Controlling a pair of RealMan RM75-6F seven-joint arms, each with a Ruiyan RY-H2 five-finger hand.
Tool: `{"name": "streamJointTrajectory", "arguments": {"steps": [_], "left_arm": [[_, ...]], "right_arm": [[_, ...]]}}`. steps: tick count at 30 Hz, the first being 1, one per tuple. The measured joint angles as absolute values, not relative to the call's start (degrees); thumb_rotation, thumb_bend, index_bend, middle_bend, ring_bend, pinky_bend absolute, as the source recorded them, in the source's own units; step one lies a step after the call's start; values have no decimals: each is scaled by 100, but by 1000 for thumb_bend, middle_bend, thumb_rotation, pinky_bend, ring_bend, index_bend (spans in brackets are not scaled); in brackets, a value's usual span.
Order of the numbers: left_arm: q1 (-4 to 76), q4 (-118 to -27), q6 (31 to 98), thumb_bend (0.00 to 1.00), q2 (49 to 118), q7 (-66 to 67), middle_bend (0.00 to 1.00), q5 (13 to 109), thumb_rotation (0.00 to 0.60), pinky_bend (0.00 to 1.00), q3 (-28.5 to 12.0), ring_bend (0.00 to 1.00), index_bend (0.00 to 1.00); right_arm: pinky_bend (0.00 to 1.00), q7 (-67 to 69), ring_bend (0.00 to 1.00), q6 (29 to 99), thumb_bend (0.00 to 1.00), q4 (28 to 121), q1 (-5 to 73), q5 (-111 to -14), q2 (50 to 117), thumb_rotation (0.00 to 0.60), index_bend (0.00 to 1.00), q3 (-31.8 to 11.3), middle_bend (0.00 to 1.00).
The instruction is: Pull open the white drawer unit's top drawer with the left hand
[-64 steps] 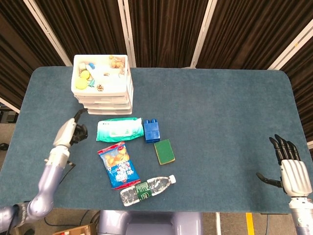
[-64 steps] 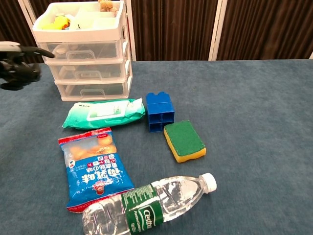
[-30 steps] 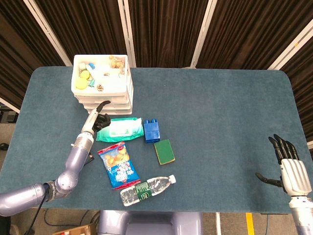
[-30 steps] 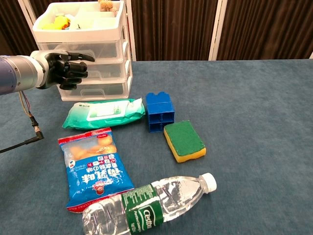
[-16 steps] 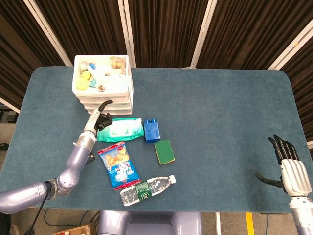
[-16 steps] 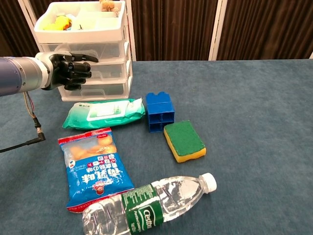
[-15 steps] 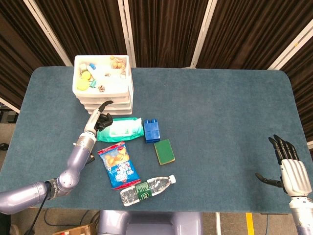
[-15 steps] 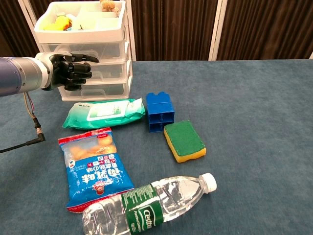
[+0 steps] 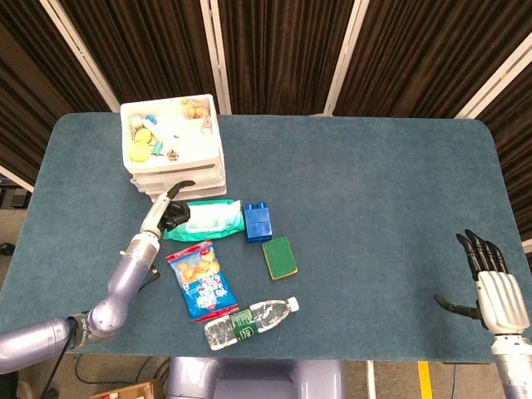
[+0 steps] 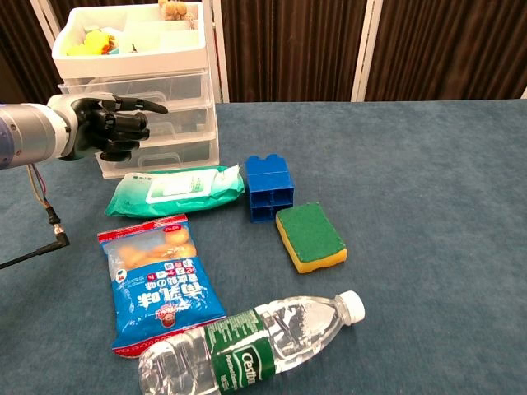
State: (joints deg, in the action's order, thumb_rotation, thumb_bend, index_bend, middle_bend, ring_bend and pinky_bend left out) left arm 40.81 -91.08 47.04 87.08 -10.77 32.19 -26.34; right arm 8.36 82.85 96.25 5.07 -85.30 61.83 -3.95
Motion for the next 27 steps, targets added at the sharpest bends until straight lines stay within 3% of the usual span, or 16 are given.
{"name": "streamJointTrajectory", "arguments": {"steps": [16, 27], "left_arm": [[3655, -9465, 4895, 794, 8372, -1279, 948, 4009, 600, 948, -2315, 921, 193], [3438, -9675, 6212, 786, 8062, 115, 962, 5960, 600, 952, -1780, 927, 197]], "right_arm": [[0, 802, 0, 8287, 80, 9633, 499, -8503, 6196, 600, 0, -398, 0], [0, 744, 0, 8283, 81, 9649, 496, -8483, 6224, 600, 0, -398, 0]]}}
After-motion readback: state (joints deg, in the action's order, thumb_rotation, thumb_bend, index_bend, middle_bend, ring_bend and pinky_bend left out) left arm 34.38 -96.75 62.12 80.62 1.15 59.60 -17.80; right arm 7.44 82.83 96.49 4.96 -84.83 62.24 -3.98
